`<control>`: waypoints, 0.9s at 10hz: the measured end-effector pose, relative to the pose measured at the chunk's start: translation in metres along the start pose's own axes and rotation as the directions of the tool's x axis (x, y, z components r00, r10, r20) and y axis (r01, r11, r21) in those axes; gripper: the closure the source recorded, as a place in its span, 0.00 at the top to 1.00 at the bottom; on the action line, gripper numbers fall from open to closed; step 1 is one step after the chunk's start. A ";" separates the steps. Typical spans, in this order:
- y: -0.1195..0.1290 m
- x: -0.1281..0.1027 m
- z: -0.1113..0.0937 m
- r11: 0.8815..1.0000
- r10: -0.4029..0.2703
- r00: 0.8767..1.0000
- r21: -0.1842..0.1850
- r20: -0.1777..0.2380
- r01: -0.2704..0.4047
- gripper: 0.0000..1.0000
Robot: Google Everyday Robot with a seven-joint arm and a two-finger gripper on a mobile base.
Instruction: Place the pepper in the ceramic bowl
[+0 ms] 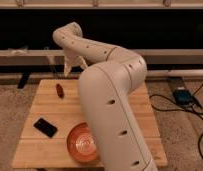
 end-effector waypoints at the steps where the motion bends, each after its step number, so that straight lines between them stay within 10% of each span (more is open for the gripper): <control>1: 0.001 0.000 0.002 1.000 -0.011 1.000 0.002 0.000 0.011 0.80; 9: 0.107 -0.016 0.082 0.993 -0.117 0.993 -0.009 -0.017 0.117 0.80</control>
